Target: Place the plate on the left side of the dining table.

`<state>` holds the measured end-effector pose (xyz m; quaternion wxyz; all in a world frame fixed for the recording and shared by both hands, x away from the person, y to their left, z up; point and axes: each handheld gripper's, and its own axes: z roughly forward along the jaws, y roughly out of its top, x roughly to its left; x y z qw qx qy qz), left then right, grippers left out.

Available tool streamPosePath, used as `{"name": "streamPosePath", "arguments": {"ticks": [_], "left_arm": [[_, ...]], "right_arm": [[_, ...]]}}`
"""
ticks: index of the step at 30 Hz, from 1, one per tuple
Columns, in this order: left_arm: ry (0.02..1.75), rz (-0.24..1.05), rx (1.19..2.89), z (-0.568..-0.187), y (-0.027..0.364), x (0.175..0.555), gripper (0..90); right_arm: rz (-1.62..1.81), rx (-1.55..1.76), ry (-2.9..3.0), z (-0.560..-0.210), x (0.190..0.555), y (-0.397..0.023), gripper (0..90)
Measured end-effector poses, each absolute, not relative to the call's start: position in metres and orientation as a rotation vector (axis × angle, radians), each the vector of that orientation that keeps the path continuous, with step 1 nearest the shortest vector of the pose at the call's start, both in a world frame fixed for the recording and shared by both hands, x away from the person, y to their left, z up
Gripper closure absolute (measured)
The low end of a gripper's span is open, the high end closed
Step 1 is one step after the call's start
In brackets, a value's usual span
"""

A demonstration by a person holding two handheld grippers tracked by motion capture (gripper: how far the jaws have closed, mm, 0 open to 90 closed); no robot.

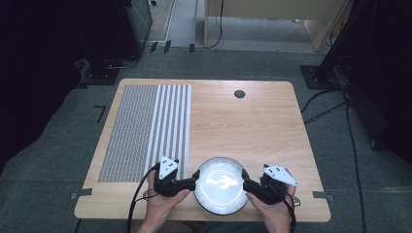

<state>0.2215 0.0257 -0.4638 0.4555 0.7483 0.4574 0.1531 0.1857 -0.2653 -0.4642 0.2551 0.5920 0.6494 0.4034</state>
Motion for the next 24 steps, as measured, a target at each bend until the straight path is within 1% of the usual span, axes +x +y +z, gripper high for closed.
{"name": "streamPosePath", "arguments": {"ticks": [4, 6, 7, 11, 13, 16, 17, 18, 21, 23, 24], "left_arm": [[1.128, 0.358, 1.855, -0.466, 0.019, 0.221, 16.4], [1.117, 0.352, 1.866, -0.467, 0.016, 0.220, 18.2], [1.117, 0.352, 1.866, -0.467, 0.016, 0.220, 21.7], [1.098, 0.350, 1.882, -0.469, 0.011, 0.219, 28.3], [1.095, 0.354, 1.885, -0.470, 0.010, 0.218, 34.4], [1.083, 0.355, 1.900, -0.473, 0.008, 0.217, 41.1], [1.083, 0.355, 1.900, -0.473, 0.008, 0.217, 43.4], [1.080, 0.349, 1.903, -0.474, 0.008, 0.216, 45.7], [1.070, 0.344, 1.921, -0.476, 0.007, 0.216, 52.0], [1.066, 0.352, 1.927, -0.477, 0.006, 0.215, 60.2], [1.057, 0.364, 1.942, -0.478, 0.005, 0.214, 63.0]], "right_arm": [[1.110, 1.594, 1.785, -0.466, 0.185, -0.261, 26.3], [1.118, 1.593, 1.784, -0.467, 0.185, -0.260, 30.7], [1.121, 1.597, 1.783, -0.468, 0.185, -0.260, 32.9], [1.133, 1.629, 1.781, -0.473, 0.186, -0.262, 38.3], [1.127, 1.631, 1.790, -0.475, 0.186, -0.263, 44.0], [1.121, 1.630, 1.805, -0.476, 0.186, -0.264, 51.5], [1.121, 1.630, 1.805, -0.476, 0.186, -0.264, 51.5], [1.125, 1.636, 1.820, -0.477, 0.187, -0.265, 55.3], [1.128, 1.641, 1.843, -0.480, 0.188, -0.265, 60.0], [1.112, 1.633, 1.851, -0.482, 0.189, -0.265, 61.5], [1.085, 1.622, 1.858, -0.485, 0.189, -0.263, 63.5]]}}
